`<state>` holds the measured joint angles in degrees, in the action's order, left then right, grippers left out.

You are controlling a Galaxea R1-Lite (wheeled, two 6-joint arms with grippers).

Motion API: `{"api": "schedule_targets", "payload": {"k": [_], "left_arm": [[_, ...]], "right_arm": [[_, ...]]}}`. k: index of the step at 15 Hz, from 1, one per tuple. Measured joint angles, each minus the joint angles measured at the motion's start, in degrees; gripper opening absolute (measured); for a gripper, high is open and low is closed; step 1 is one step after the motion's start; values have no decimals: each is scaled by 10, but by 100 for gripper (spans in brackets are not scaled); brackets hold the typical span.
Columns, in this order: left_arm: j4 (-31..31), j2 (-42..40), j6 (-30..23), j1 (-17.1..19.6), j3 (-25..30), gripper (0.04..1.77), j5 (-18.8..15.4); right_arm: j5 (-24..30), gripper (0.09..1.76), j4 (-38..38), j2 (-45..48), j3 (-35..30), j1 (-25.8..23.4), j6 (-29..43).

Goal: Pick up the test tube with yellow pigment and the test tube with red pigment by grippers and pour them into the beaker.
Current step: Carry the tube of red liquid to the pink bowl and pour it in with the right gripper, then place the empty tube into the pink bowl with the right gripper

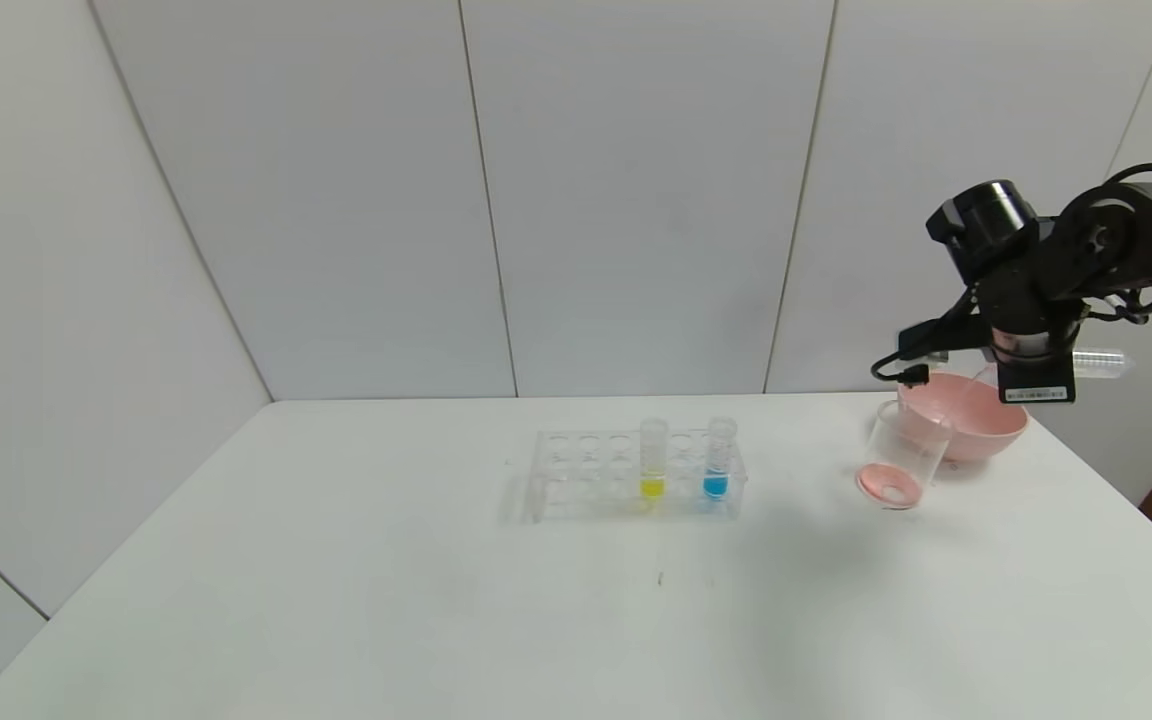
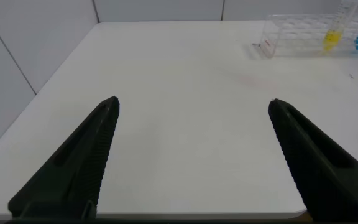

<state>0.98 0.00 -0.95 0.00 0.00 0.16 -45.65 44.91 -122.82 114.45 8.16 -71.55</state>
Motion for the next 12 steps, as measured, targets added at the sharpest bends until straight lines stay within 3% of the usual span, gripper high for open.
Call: {"api": "schedule_targets", "payload": {"k": [6,12], "left_arm": [[0,0,0,0,0,172,0],[0,0,0,0,0,172,0]], "right_arm": [[-79,52,4,4,0,25,-2],[-88,52,-9,6,-1,37,-12]]}}
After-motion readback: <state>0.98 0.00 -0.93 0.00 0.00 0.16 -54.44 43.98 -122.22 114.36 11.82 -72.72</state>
